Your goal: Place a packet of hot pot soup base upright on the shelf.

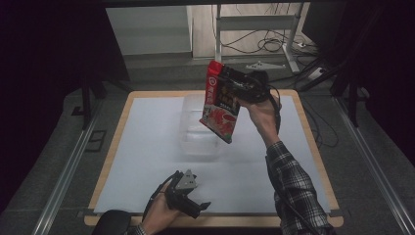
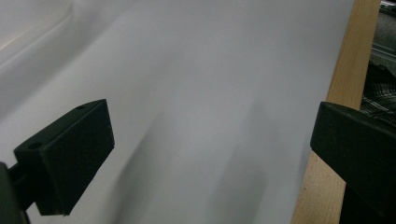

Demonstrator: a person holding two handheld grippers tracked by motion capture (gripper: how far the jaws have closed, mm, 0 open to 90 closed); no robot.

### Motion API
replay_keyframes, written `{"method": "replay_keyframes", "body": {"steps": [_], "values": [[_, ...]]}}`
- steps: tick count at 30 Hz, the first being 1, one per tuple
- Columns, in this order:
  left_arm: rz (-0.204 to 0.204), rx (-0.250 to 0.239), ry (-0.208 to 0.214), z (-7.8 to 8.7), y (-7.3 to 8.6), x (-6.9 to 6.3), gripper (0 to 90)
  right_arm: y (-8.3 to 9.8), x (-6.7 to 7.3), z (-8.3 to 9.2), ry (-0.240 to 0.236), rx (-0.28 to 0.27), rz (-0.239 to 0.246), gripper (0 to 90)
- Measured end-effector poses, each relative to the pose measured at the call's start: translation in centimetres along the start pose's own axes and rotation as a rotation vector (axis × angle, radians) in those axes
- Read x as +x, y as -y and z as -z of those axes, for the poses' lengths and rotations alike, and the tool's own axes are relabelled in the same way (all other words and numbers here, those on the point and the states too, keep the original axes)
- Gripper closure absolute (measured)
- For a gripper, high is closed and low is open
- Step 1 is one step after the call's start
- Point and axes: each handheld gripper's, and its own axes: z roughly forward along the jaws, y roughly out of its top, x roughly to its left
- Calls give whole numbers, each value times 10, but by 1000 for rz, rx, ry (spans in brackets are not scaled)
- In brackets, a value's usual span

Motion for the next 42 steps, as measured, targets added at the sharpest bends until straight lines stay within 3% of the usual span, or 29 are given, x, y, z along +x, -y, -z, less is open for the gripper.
{"method": "replay_keyframes", "body": {"steps": [9, 15, 25, 34, 42], "values": [[-7, 10, -3, 1, 0, 1, 0, 0, 17, -31, -26, 3, 39, 721], [16, -5, -1, 2, 1, 2, 0, 4, 22, -43, -39, 10, 51, 721], [12, 4, -4, 1, 1, 2, 0, 25, 34, -65, -55, 58, 93, 717], [7, 10, -4, 0, 1, 2, 0, 46, 36, -72, -73, 72, 74, 709], [1, 23, 3, -2, 1, 1, 0, 64, 28, -61, -91, 55, 40, 696]]}}
